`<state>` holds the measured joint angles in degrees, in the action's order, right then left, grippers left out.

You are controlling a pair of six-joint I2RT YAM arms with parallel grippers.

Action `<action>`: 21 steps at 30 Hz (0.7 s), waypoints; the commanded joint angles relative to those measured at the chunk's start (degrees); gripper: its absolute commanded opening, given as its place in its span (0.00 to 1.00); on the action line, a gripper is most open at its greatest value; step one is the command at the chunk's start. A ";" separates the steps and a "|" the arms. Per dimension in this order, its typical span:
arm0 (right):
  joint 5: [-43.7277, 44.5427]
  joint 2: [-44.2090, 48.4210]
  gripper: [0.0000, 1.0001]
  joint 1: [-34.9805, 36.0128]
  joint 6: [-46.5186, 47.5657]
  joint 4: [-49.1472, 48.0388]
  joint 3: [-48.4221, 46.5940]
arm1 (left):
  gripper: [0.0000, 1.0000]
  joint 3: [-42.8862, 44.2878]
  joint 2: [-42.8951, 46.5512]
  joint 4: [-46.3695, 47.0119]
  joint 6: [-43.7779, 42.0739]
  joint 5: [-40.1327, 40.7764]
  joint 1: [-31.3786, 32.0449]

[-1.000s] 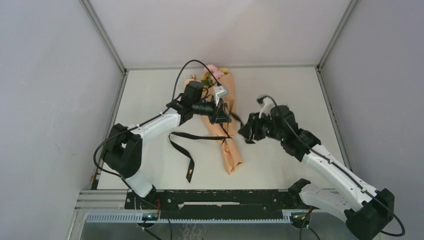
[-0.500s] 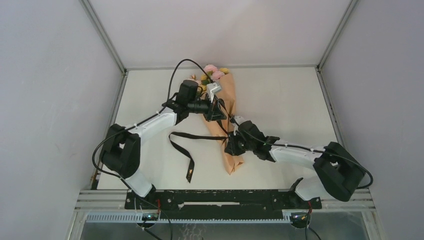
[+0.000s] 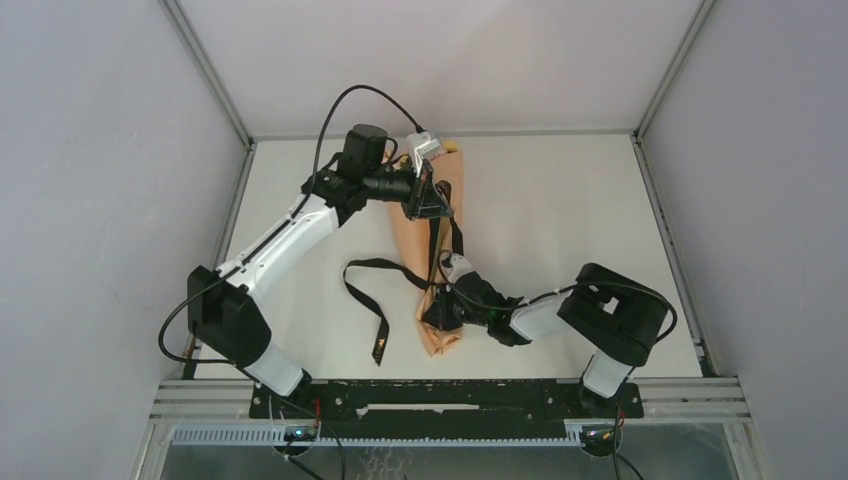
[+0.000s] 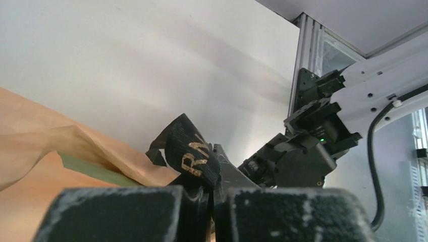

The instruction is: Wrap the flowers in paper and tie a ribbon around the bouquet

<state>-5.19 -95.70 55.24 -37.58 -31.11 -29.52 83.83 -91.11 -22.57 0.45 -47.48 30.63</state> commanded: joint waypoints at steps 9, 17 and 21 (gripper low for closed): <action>-5.65 17.61 0.35 5.89 13.40 11.54 -4.58 | 0.00 -3.31 2.30 -0.07 -5.72 -0.66 -2.15; 1.90 29.61 0.66 -3.66 17.76 14.15 -4.58 | 0.00 -4.44 2.63 1.65 -4.98 -2.13 -2.42; 2.45 27.18 0.83 -9.05 17.84 8.92 -6.31 | 0.00 -4.71 2.51 1.91 -4.82 -2.02 -2.43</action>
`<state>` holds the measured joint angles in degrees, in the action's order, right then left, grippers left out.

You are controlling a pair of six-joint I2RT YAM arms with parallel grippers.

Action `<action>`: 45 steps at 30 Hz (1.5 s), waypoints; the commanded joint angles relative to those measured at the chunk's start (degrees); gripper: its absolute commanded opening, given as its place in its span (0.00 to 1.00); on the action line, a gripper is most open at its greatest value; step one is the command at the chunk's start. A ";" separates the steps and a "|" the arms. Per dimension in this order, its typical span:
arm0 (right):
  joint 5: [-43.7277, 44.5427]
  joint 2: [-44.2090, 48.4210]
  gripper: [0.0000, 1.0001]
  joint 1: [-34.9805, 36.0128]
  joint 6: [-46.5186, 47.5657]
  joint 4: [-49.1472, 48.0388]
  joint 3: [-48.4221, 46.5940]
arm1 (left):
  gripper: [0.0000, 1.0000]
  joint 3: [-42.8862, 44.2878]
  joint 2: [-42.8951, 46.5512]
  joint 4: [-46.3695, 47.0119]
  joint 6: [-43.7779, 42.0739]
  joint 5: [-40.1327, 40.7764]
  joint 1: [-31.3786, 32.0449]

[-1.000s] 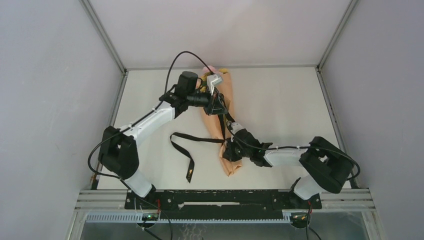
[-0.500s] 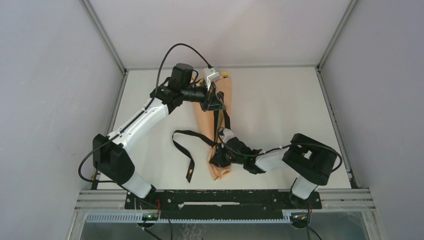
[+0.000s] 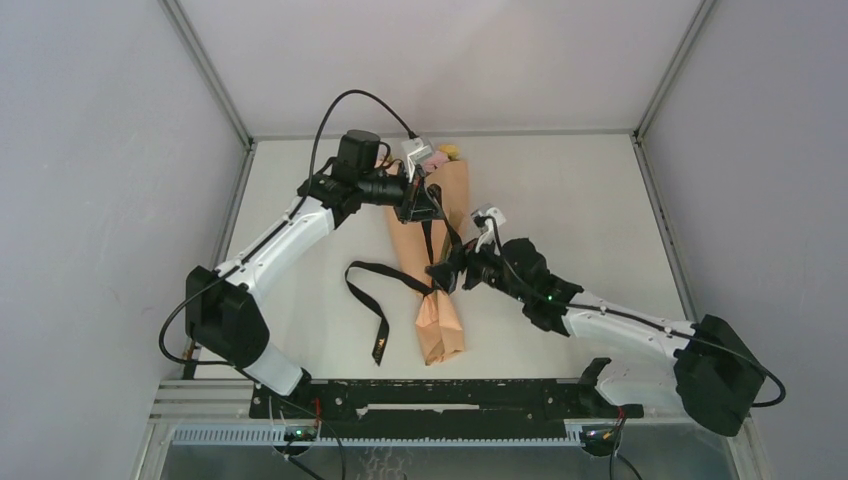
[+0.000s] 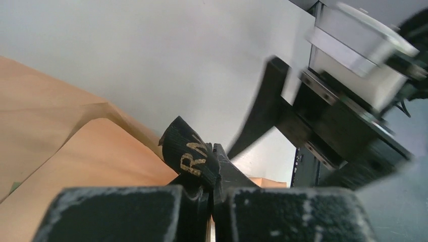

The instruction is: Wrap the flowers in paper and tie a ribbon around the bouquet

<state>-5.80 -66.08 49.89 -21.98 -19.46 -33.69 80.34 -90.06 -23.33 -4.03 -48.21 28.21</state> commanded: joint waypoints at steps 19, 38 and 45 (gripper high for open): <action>-7.57 -18.56 0.00 -10.26 -2.19 -7.38 -11.57 | 0.84 0.65 1.64 -18.06 -22.96 8.20 -3.08; -7.17 -16.66 0.00 -9.42 -1.45 -3.51 -11.57 | 0.79 -16.59 -10.35 -13.31 -43.20 51.54 -9.14; -4.26 -15.21 0.00 -11.67 -3.07 -0.70 -10.82 | 0.00 -21.69 -7.67 -18.13 -48.99 52.77 -9.85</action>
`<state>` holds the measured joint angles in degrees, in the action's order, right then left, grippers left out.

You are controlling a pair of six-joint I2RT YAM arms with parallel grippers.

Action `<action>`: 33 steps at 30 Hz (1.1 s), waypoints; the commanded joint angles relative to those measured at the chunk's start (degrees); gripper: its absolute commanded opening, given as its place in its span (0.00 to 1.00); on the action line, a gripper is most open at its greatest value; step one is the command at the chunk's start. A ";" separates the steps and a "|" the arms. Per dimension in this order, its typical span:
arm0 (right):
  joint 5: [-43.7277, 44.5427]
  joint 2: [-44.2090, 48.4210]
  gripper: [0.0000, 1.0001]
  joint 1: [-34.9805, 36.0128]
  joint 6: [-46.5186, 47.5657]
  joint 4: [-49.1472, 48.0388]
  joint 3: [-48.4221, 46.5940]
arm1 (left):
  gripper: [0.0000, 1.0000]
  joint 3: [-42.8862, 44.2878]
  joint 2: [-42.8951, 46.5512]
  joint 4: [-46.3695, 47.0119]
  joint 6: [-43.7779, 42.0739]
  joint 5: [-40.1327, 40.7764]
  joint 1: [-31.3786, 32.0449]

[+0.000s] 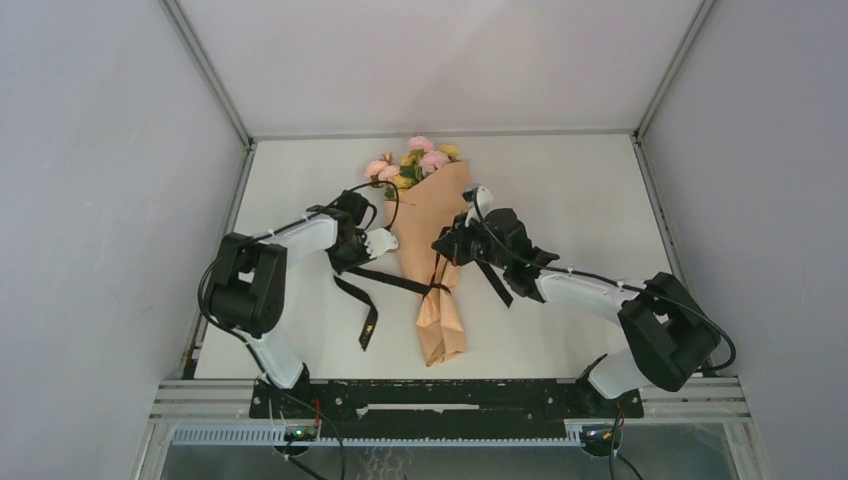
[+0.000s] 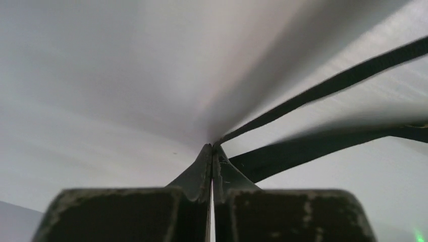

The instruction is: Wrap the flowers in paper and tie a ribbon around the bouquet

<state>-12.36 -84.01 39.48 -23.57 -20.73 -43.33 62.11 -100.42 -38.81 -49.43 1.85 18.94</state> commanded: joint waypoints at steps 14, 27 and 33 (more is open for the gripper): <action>-1.00 10.06 0.00 -18.62 -12.33 -3.66 28.11 | 0.00 -23.49 16.18 21.73 -12.16 14.84 -16.21; -4.12 12.89 0.04 -16.09 -12.00 6.51 25.16 | 0.00 -15.21 21.18 8.58 -6.25 1.51 -21.52; 9.36 26.25 0.56 -8.00 -12.99 32.16 16.34 | 0.00 -1.35 30.89 -16.70 0.14 -30.77 -19.52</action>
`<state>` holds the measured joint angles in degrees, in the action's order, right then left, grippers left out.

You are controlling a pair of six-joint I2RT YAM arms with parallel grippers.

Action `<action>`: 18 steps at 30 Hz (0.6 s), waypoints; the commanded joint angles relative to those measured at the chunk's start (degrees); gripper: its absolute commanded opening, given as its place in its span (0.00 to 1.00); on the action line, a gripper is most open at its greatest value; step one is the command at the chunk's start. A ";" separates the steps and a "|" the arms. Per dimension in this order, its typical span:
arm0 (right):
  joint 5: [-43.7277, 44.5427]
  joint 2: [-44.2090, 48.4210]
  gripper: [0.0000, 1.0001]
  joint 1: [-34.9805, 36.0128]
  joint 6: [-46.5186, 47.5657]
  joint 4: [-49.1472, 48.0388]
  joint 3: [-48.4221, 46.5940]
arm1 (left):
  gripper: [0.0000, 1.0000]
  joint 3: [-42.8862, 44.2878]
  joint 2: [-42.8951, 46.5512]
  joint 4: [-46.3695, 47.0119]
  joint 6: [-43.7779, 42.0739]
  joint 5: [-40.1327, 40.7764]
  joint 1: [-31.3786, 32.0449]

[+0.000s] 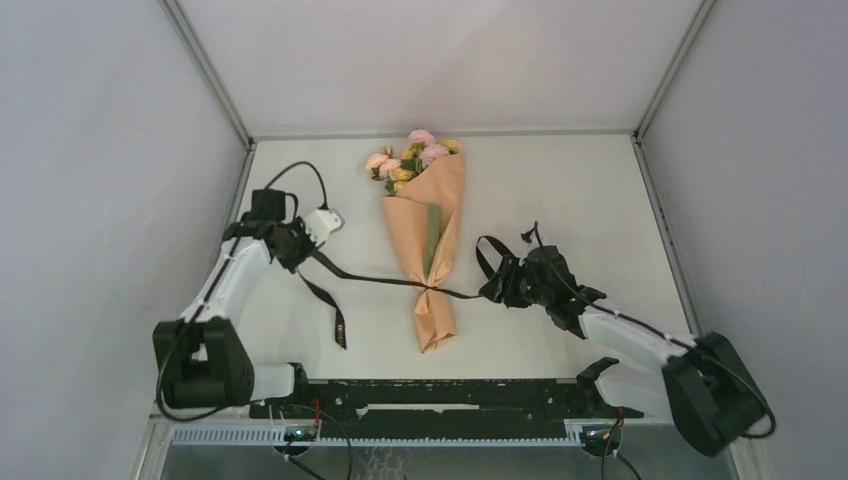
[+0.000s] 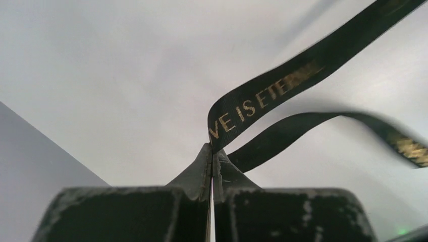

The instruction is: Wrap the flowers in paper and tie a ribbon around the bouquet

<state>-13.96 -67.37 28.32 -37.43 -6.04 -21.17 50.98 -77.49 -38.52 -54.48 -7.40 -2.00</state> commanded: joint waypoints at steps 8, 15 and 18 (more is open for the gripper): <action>13.29 21.25 0.71 9.59 18.81 15.31 -12.50 | 0.00 17.67 15.69 -27.81 12.10 -36.35 11.48; -4.12 7.97 0.69 17.72 39.08 -0.87 -18.66 | 0.00 21.29 19.70 -27.86 20.71 -39.85 14.94; -8.04 -1.76 0.73 22.54 50.33 -7.64 -21.21 | 0.00 23.35 20.20 -28.24 24.36 -39.22 14.93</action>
<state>-12.49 -60.05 45.71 -5.34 -1.21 -39.38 68.60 -59.68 -65.65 -37.06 -43.35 12.51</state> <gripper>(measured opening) 0.712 0.004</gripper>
